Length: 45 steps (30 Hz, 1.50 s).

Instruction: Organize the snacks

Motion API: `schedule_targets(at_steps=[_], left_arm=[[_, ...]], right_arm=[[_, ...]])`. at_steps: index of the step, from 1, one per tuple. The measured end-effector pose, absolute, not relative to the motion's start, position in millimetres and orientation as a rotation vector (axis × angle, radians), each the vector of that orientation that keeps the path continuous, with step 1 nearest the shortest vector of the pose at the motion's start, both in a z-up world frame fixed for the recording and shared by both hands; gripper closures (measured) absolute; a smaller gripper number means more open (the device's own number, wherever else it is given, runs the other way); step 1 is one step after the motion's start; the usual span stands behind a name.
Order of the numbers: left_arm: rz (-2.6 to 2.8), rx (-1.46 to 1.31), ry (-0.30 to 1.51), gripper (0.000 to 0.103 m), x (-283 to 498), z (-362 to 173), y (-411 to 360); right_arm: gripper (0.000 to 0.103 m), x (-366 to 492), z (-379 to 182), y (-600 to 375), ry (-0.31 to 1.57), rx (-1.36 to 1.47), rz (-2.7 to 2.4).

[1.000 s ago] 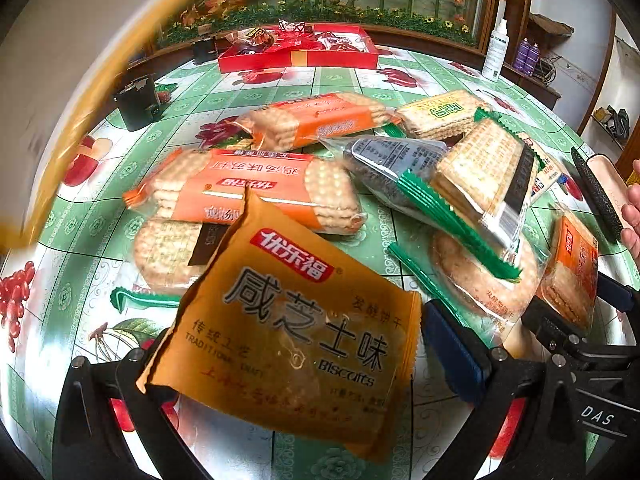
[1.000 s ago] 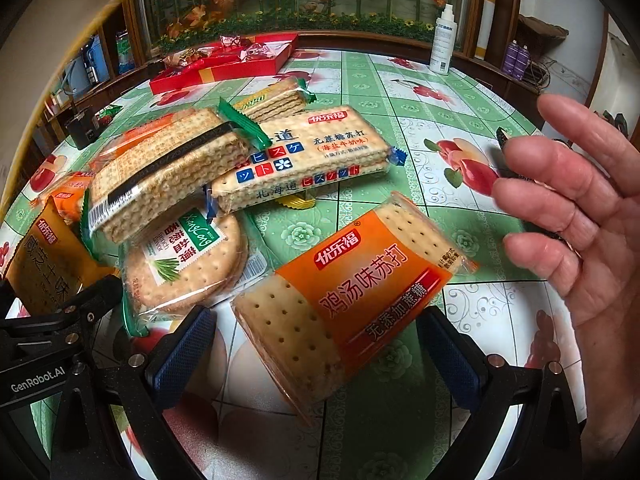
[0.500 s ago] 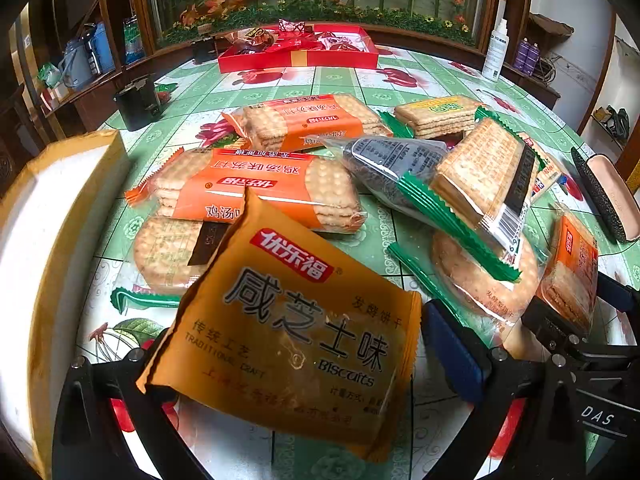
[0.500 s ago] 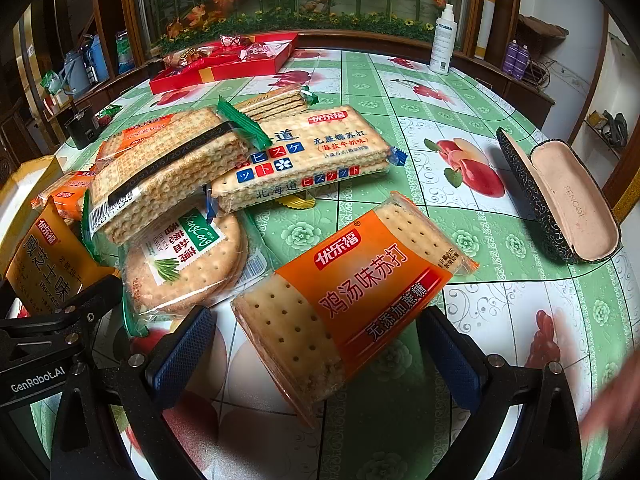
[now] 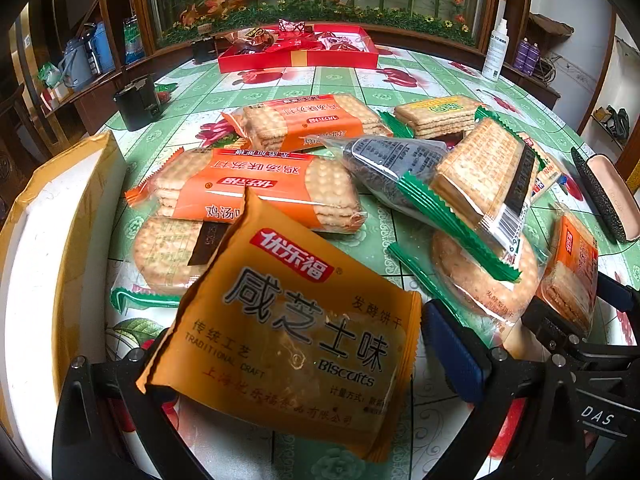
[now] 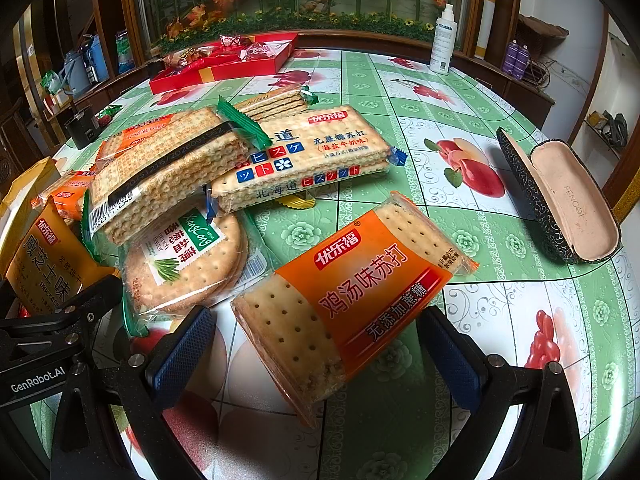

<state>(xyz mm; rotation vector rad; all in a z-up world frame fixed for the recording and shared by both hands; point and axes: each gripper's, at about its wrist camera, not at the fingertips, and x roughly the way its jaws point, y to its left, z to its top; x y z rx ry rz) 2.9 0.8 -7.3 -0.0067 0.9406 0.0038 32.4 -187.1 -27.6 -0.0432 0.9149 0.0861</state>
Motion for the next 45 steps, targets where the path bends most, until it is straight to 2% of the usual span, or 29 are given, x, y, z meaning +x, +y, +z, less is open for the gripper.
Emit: schedule_targets(at_steps=[14,16,18,19,27,34,42,45], left_arm=[[0.004,-0.007,0.941,0.0,3.0,-7.0,0.7],[0.004,-0.007,0.941,0.0,3.0,-7.0,0.8],[0.004,-0.007,0.941,0.0,3.1,-7.2,1.0],[0.008,-0.01,0.941,0.0,3.1,-7.2,1.0],[-0.072,0.024,0.992,0.0,-0.1,-4.7,1.5],[-0.225,-0.027,0.936,0.0,-45.0,18.4,31.2],[-0.274,-0.246,0.956,0.0,-67.4,31.6,66.8],[-0.277,-0.21,0.905,0.0,-82.4,43.3,64.0]], right_arm=[[0.002,10.3,-16.6,-195.5,0.929,-0.058,0.24],[0.008,3.1,-10.5,-199.0,0.922,-0.034,0.274],[0.024,-2.2,-5.1,-201.3,0.919,-0.012,0.316],[0.027,-4.7,-2.1,-203.2,0.917,-0.001,0.331],[0.027,-0.3,-1.0,-226.8,0.94,0.107,0.294],[0.027,15.7,-1.5,-236.4,0.976,0.178,0.26],[0.027,36.5,-2.0,-232.7,1.0,0.226,0.186],[0.021,45.1,0.2,-229.8,0.991,0.222,0.147]])
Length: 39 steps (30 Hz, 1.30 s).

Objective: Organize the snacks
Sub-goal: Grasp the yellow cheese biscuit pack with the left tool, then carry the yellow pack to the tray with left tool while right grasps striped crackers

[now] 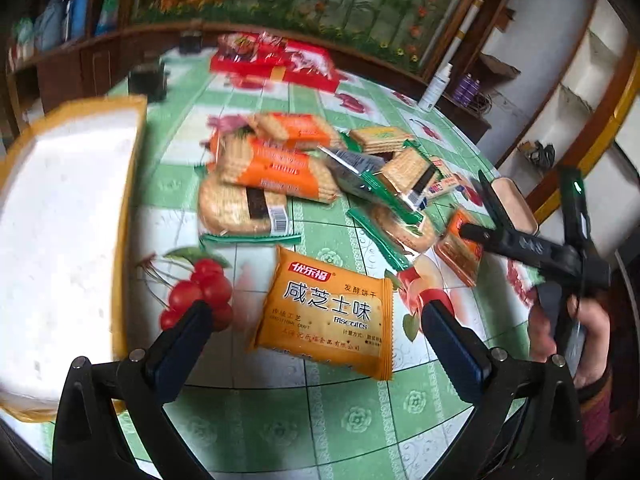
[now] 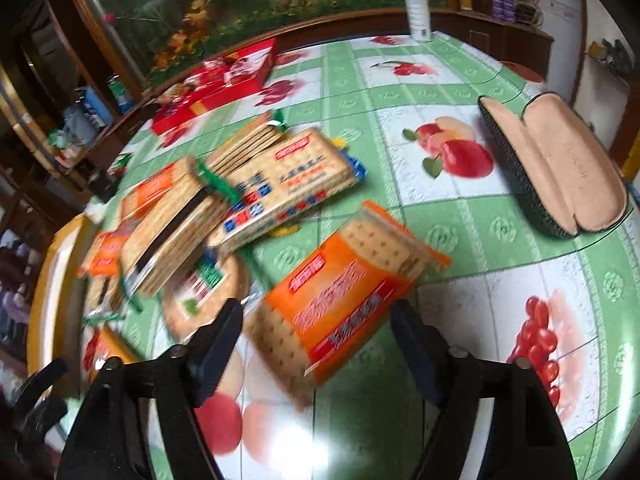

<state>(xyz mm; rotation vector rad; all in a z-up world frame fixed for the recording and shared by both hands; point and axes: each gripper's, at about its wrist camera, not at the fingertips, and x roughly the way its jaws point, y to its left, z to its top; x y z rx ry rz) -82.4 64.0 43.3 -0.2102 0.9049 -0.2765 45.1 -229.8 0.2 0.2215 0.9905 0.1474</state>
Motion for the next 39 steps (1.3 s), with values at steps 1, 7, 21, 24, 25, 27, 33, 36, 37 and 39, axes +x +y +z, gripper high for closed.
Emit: schedule_targets(at_steps=[1,7,21,24,25,27,33,36,37,39], left_arm=[[-0.285,-0.194,0.908,0.0,-82.0,43.6,61.7],[-0.291,-0.1,0.967,0.0,-76.7,28.3,46.9],[-0.242,0.096,1.031,0.002,-59.7,0.9,-2.2],[-0.245,0.069,0.999,0.019,-61.4,5.6,3.1],[-0.251,0.057,0.987,0.027,-61.7,7.7,5.9],[-0.254,0.035,0.985,0.029,-61.7,8.9,10.5],[-0.27,0.012,0.973,0.031,-63.8,11.6,10.7],[-0.269,0.007,0.965,0.031,-65.9,15.2,10.7],[-0.27,0.001,0.958,0.031,-67.2,17.4,11.6],[-0.269,-0.003,0.945,0.031,-69.0,22.8,14.2]], right_arm=[[0.021,49.1,-0.3,-228.1,0.993,0.223,0.144],[0.021,60.5,-5.2,-217.3,1.016,0.166,0.109],[0.009,61.8,-10.9,-198.7,0.993,-0.019,0.079],[0.024,60.2,-13.1,-206.8,1.001,0.023,0.103],[0.027,57.7,-13.4,-211.9,1.007,0.059,0.131],[0.032,51.8,-12.7,-216.5,1.009,0.058,0.14],[0.037,31.3,-8.7,-229.3,0.993,0.085,0.168],[0.039,21.3,-6.0,-235.1,0.984,0.126,0.197],[0.039,17.8,-4.3,-237.0,0.98,0.14,0.209],[0.04,12.7,-1.2,-236.2,0.972,0.139,0.221]])
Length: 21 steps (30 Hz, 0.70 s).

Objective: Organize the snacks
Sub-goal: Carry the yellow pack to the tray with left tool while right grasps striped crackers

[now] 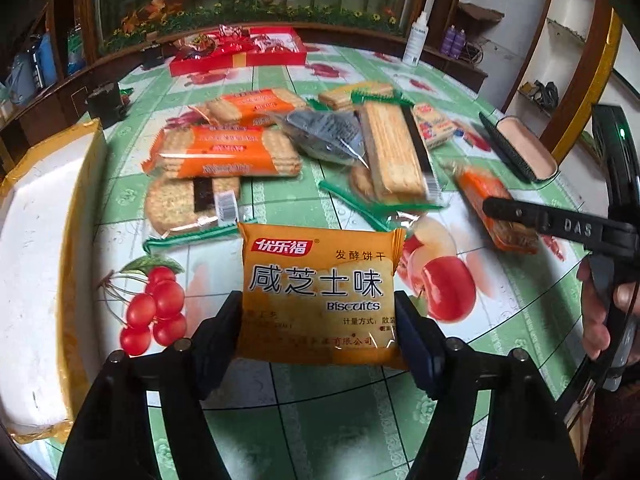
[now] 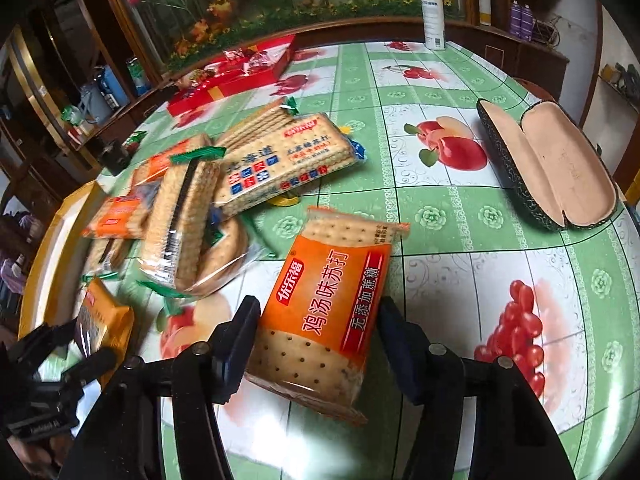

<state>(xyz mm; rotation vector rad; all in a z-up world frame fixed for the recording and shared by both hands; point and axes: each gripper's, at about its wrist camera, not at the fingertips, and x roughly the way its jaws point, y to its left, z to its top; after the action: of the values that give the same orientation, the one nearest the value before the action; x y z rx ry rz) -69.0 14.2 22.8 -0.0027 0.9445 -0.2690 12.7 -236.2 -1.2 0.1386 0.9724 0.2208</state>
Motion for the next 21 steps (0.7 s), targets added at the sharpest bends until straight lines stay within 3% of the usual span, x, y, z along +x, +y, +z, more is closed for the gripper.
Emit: schedule_targets(at_steps=[8,15,16,17,21], left_arm=[[-0.223,-0.014,0.878,0.031,-77.6,46.7,33.9],[-0.143,-0.075,0.806,0.031,-85.6,72.4,84.1],[-0.12,-0.086,0.796,0.031,-87.5,75.3,95.4],[-0.104,-0.095,0.791,0.031,-89.8,76.6,102.2],[-0.029,-0.139,0.788,0.031,-93.5,76.8,139.9]], right_arm=[[0.04,-7.6,2.4,-226.2,0.962,0.172,0.3],[0.044,-24.3,39.3,-191.8,0.882,0.16,0.411],[0.05,-24.9,43.8,-184.1,0.87,0.155,0.433],[0.062,-25.0,48.1,-173.8,0.864,0.139,0.456],[0.063,-20.1,49.8,-142.8,0.898,0.121,0.495]])
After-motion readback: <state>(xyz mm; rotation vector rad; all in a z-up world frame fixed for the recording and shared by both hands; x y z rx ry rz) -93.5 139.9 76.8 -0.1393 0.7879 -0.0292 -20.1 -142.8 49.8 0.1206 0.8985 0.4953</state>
